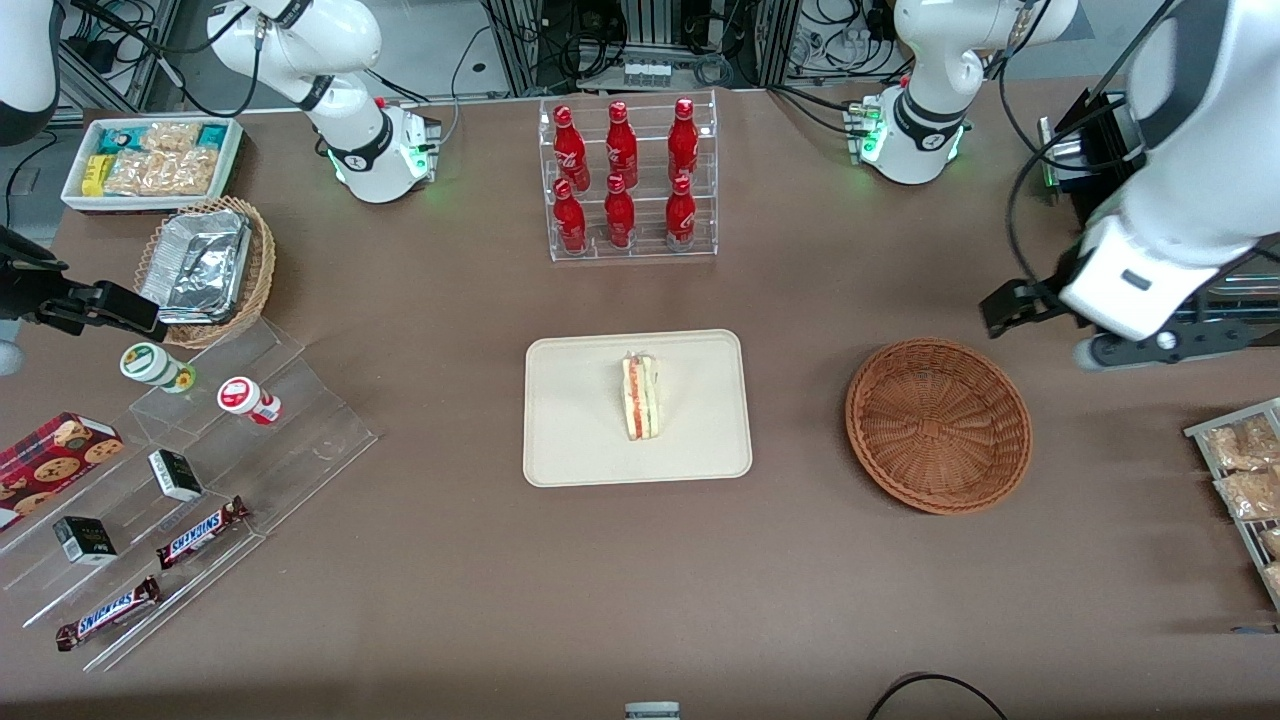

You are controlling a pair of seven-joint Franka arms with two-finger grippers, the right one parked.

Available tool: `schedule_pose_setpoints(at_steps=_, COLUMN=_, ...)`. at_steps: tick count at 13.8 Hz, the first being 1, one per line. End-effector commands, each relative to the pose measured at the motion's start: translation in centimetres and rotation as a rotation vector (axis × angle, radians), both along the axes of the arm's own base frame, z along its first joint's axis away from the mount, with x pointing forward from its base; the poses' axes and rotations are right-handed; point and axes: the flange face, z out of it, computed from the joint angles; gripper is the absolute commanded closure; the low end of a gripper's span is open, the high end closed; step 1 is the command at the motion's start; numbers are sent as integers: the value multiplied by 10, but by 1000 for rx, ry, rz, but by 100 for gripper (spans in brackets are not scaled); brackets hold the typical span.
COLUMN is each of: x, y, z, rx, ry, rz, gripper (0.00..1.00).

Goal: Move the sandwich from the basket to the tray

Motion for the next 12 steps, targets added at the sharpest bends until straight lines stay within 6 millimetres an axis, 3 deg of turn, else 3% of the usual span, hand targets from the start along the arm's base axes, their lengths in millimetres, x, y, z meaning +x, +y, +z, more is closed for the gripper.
schedule_pose_setpoints(at_steps=1, x=-33, y=30, z=8, rx=-30, ry=7, rz=-60, gripper=0)
schedule_pose_setpoints(at_steps=3, x=-42, y=48, z=10, rx=-28, ry=5, rz=-57, gripper=0)
schedule_pose_setpoints(at_steps=5, x=-44, y=54, z=11, rx=-31, ry=17, rz=-80, gripper=0)
schedule_pose_setpoints(at_steps=9, x=-32, y=67, z=19, rx=-32, ry=-4, rz=-69, gripper=0)
schedule_pose_setpoints(at_steps=12, x=-25, y=64, z=25, rx=-23, ry=-19, rz=-72, gripper=0)
